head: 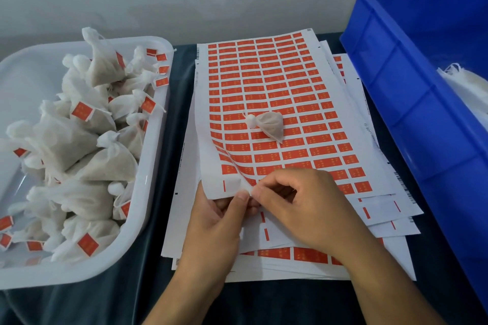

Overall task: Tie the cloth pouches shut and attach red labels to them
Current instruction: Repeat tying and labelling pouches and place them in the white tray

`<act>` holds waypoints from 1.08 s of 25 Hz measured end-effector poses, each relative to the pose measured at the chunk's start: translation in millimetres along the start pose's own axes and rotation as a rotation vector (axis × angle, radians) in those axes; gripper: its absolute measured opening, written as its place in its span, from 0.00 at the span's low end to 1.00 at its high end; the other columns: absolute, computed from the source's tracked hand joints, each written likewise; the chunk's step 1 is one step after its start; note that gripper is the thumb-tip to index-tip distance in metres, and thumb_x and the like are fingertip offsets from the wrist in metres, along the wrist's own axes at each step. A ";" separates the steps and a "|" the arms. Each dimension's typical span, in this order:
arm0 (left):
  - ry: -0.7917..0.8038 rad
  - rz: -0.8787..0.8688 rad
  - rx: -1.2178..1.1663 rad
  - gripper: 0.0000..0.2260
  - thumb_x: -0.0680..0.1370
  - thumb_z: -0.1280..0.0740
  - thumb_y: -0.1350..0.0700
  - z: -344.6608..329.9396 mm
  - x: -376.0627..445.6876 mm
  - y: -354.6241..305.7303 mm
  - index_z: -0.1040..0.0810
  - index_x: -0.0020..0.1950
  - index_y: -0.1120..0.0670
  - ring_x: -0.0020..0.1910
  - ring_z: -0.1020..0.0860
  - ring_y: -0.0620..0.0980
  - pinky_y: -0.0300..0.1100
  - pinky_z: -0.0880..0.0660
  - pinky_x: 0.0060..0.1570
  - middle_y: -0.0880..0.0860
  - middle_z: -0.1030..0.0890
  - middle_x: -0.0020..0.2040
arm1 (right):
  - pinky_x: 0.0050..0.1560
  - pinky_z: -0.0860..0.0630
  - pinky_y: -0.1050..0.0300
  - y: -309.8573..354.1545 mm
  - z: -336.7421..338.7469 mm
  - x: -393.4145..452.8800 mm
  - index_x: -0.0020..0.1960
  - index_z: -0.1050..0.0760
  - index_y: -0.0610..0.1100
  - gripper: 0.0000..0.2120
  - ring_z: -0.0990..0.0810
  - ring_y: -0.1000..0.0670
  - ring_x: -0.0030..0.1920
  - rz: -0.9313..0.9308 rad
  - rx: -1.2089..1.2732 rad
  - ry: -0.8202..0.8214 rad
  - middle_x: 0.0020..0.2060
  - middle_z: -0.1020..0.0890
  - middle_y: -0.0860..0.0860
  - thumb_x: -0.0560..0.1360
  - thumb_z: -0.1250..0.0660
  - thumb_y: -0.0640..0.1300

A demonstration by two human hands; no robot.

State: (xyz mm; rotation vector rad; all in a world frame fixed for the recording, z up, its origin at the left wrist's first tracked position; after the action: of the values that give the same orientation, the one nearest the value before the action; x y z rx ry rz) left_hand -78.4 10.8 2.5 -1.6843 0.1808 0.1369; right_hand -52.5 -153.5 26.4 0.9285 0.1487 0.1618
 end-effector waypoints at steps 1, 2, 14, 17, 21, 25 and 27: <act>0.003 0.001 -0.010 0.14 0.84 0.35 0.55 0.3 0.0 0.3 0.25 0.69 0.47 0.56 0.15 0.54 0.49 0.17 0.52 0.51 0.14 0.59 | 0.44 0.25 0.76 0.1 0.5 -0.5 0.49 0.16 0.58 0.07 0.19 0.65 0.48 0.003 0.015 0.007 0.43 0.15 0.65 0.78 0.31 0.59; -0.004 -0.001 -0.012 0.14 0.84 0.35 0.55 0.5 -0.1 0.7 0.25 0.69 0.46 0.56 0.15 0.54 0.49 0.17 0.52 0.51 0.14 0.58 | 0.45 0.25 0.77 0.1 0.5 -0.8 0.48 0.16 0.58 0.07 0.19 0.66 0.48 0.002 0.020 0.009 0.43 0.15 0.65 0.78 0.31 0.58; -0.019 0.015 -0.038 0.13 0.84 0.35 0.56 3.3 -1.1 4.5 0.25 0.69 0.47 0.57 0.15 0.55 0.51 0.17 0.53 0.52 0.15 0.58 | 0.43 0.26 0.78 0.2 -2.3 -0.7 0.48 0.17 0.58 0.08 0.20 0.66 0.48 0.007 0.001 -0.016 0.42 0.16 0.65 0.79 0.32 0.59; -0.026 0.008 -0.006 0.13 0.84 0.35 0.55 2.9 -1.4 4.6 0.25 0.68 0.46 0.56 0.15 0.54 0.51 0.17 0.53 0.51 0.14 0.58 | 0.42 0.27 0.78 0.3 -4.5 0.7 0.45 0.19 0.58 0.07 0.20 0.66 0.47 0.000 -0.008 -0.017 0.39 0.17 0.65 0.80 0.33 0.58; -0.040 -0.012 0.045 0.11 0.84 0.35 0.53 2.5 -2.9 5.4 0.23 0.64 0.41 0.53 0.14 0.51 0.45 0.16 0.50 0.48 0.14 0.56 | 0.43 0.27 0.77 -0.9 -5.5 2.1 0.42 0.22 0.58 0.09 0.20 0.64 0.47 -0.008 -0.022 -0.013 0.37 0.18 0.63 0.80 0.33 0.55; -0.030 0.002 -0.013 0.14 0.83 0.33 0.53 2.6 -2.1 6.6 0.25 0.68 0.44 0.56 0.15 0.54 0.49 0.17 0.53 0.50 0.15 0.58 | 0.45 0.27 0.78 -0.7 -7.2 2.1 0.43 0.24 0.59 0.07 0.21 0.66 0.49 -0.017 0.024 -0.039 0.39 0.19 0.65 0.80 0.33 0.55; -0.014 0.014 -0.060 0.17 0.79 0.29 0.51 3.3 -2.5 7.0 0.25 0.68 0.44 0.57 0.15 0.54 0.47 0.17 0.54 0.51 0.15 0.59 | 0.44 0.29 0.81 -1.4 -7.4 2.1 0.45 0.24 0.59 0.05 0.22 0.68 0.50 -0.027 0.047 -0.051 0.39 0.20 0.67 0.80 0.33 0.56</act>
State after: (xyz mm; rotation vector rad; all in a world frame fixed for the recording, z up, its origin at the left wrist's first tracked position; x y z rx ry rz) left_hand -82.2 13.3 -4.3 -1.7418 0.1788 0.1661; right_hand -51.8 -148.1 20.8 0.9766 0.1185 0.1100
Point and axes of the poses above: each hand's wrist, its own x-axis towards the middle knuckle, its own z-axis out of the back of the hand, y = z × x, the point moved 1 cm from there along x, towards the middle knuckle
